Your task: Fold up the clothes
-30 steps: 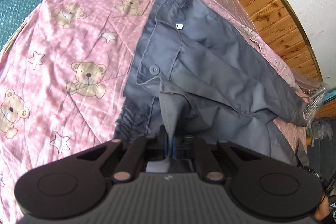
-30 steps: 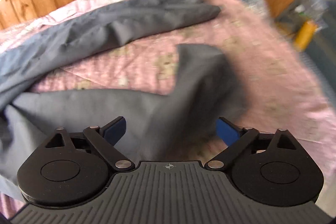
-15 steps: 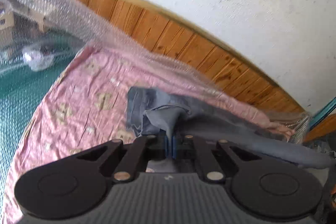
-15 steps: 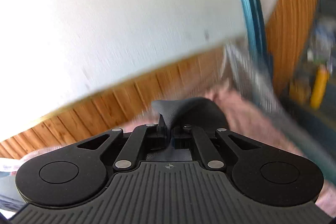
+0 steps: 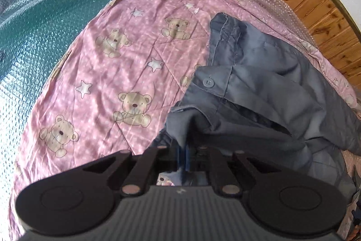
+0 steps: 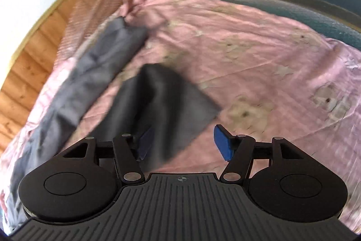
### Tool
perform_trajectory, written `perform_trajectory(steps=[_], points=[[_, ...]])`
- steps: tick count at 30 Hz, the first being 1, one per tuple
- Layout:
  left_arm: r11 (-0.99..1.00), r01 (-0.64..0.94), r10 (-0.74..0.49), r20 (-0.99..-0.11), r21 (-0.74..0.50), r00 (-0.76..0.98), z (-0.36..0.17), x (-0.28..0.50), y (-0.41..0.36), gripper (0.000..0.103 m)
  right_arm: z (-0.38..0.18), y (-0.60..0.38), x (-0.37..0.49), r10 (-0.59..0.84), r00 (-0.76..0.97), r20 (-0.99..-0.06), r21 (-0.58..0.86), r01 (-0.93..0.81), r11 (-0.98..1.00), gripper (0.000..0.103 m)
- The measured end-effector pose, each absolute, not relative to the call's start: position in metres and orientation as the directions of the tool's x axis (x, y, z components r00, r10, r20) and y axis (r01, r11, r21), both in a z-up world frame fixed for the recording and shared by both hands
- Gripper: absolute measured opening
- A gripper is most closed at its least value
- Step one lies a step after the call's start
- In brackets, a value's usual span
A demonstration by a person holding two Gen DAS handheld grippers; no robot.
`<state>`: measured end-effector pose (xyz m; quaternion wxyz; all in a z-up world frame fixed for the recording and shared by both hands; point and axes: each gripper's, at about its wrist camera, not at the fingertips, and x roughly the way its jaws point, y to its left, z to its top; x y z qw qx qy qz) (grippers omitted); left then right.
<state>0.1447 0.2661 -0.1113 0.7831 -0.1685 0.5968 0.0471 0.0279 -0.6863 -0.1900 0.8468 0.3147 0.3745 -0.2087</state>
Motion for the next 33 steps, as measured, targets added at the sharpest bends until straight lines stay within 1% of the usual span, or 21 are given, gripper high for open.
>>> perform_trajectory(steps=[3,5,9,10,12,13,14,16,19,20,21,22,24,25,27,28,29,30,31,32,33], points=[[0.946,-0.271,-0.1,-0.956,-0.178,0.277,-0.111,0.152,0.26,0.005,-0.196,-0.709,0.054,-0.091,0.636,-0.766,0.343,0.524,0.78,0.066],[0.947,-0.279,-0.082,-0.961,-0.158,0.266,-0.113,0.154,0.257,0.006,-0.202,-0.718,0.082,-0.043,0.631,-0.775,0.31,0.438,0.844,0.079],[0.953,-0.28,-0.048,-0.967,-0.12,0.252,-0.113,0.153,0.252,0.006,-0.215,-0.725,0.135,0.107,0.595,-0.797,0.325,0.272,0.906,0.08],[0.954,-0.28,-0.041,-0.968,-0.112,0.248,-0.112,0.153,0.252,0.006,-0.221,-0.726,0.147,0.143,0.573,-0.807,0.336,0.248,0.908,0.076],[0.954,-0.281,-0.03,-0.969,-0.1,0.245,-0.111,0.152,0.25,0.007,-0.223,-0.727,0.156,0.179,0.547,-0.818,0.343,0.213,0.915,0.055],[0.954,-0.283,-0.026,-0.969,-0.097,0.245,-0.11,0.152,0.25,0.007,-0.222,-0.727,0.16,0.193,0.537,-0.821,0.345,0.197,0.918,0.022],[0.954,-0.286,-0.022,-0.969,-0.094,0.246,-0.108,0.153,0.251,0.007,-0.214,-0.728,0.159,0.196,0.554,-0.809,0.349,0.184,0.919,0.005],[0.951,-0.292,-0.022,-0.967,-0.099,0.255,-0.105,0.153,0.251,0.008,-0.183,-0.735,0.148,0.165,0.646,-0.746,0.357,0.178,0.917,0.003],[0.948,-0.299,-0.027,-0.963,-0.11,0.267,-0.101,0.154,0.247,0.008,-0.115,-0.753,0.11,0.034,0.823,-0.566,0.37,0.217,0.903,0.0],[0.95,-0.292,-0.031,-0.965,-0.11,0.261,-0.104,0.153,0.245,0.008,-0.105,-0.762,0.102,-0.037,0.838,-0.544,0.355,0.27,0.895,0.0],[0.952,-0.284,-0.043,-0.967,-0.115,0.25,-0.109,0.152,0.243,0.008,-0.114,-0.776,0.1,-0.129,0.801,-0.585,0.317,0.372,0.872,0.0],[0.954,-0.276,-0.054,-0.97,-0.121,0.238,-0.114,0.151,0.241,0.008,-0.13,-0.792,0.101,-0.217,0.734,-0.643,0.267,0.481,0.835,0.001],[0.957,-0.26,-0.076,-0.974,-0.132,0.214,-0.125,0.15,0.237,0.008,-0.174,-0.814,0.108,-0.27,0.526,-0.806,0.141,0.615,0.775,0.003],[0.958,-0.252,-0.087,-0.975,-0.138,0.202,-0.131,0.149,0.236,0.008,-0.186,-0.81,0.109,-0.276,0.457,-0.846,0.078,0.616,0.784,0.004],[0.96,-0.236,-0.109,-0.978,-0.15,0.178,-0.141,0.147,0.232,0.008,-0.182,-0.782,0.102,-0.219,0.5,-0.838,0.104,0.54,0.835,0.009],[0.958,-0.235,-0.121,-0.975,-0.164,0.185,-0.144,0.144,0.231,0.008,-0.177,-0.766,0.099,-0.161,0.537,-0.828,0.156,0.496,0.855,0.027],[0.956,-0.233,-0.128,-0.97,-0.176,0.207,-0.144,0.14,0.23,0.01,-0.174,-0.748,0.097,-0.098,0.566,-0.818,0.209,0.451,0.868,0.057],[0.956,-0.227,-0.131,-0.965,-0.183,0.228,-0.144,0.135,0.229,0.013,-0.171,-0.731,0.096,-0.048,0.592,-0.805,0.252,0.413,0.875,0.066],[0.956,-0.223,-0.133,-0.961,-0.189,0.243,-0.144,0.132,0.227,0.02,-0.168,-0.713,0.098,-0.005,0.615,-0.788,0.289,0.377,0.88,0.074],[0.957,-0.216,-0.136,-0.956,-0.195,0.26,-0.145,0.127,0.225,0.029,-0.166,-0.696,0.1,0.03,0.628,-0.778,0.315,0.349,0.882,0.076],[0.957,-0.208,-0.139,-0.949,-0.202,0.282,-0.146,0.123,0.222,0.034,-0.167,-0.682,0.105,0.056,0.631,-0.774,0.338,0.335,0.879,0.078]])
